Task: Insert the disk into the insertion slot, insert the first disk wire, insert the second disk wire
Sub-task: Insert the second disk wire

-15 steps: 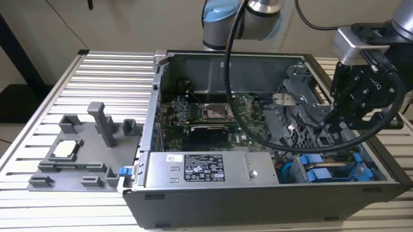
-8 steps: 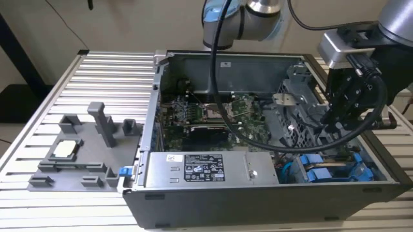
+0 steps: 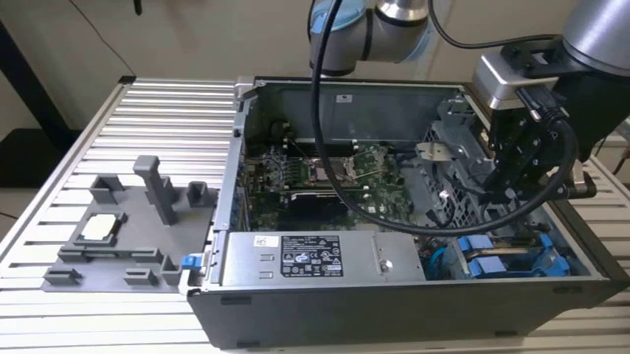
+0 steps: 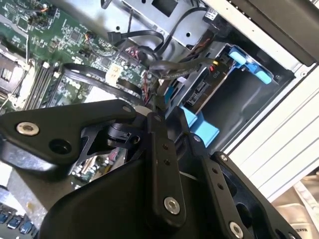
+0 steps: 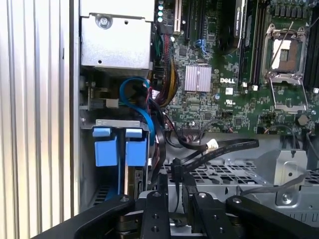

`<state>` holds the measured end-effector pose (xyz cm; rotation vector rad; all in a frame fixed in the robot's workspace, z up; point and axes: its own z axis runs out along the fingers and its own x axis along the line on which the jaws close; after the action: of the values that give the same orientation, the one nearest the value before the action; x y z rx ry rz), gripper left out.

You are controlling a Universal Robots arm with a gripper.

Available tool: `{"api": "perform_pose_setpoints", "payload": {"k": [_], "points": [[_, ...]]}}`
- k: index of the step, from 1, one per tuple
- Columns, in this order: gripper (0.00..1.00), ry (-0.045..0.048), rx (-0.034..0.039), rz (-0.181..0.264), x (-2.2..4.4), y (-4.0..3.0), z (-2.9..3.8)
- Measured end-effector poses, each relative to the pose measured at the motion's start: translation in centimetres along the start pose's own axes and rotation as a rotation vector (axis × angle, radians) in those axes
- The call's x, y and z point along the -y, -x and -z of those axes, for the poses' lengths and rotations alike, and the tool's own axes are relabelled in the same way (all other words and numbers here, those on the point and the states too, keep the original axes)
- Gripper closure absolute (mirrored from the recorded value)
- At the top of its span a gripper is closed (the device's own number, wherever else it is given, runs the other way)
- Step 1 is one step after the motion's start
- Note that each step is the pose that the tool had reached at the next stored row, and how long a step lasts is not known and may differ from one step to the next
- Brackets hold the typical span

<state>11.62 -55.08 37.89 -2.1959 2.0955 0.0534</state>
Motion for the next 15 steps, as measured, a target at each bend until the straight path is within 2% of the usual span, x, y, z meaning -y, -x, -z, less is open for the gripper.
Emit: {"api": "perform_pose_setpoints", "payload": {"k": [4, 8, 15], "points": [[0.73, -0.0033, -0.0083, 0.014, -0.37, 0.2, -0.21], [0.73, -0.0107, -0.0157, 0.022, -0.88, 0.52, -0.39], [0.73, -0.0328, -0.0253, 0.029, -2.2, 1.02, -0.62]]}}
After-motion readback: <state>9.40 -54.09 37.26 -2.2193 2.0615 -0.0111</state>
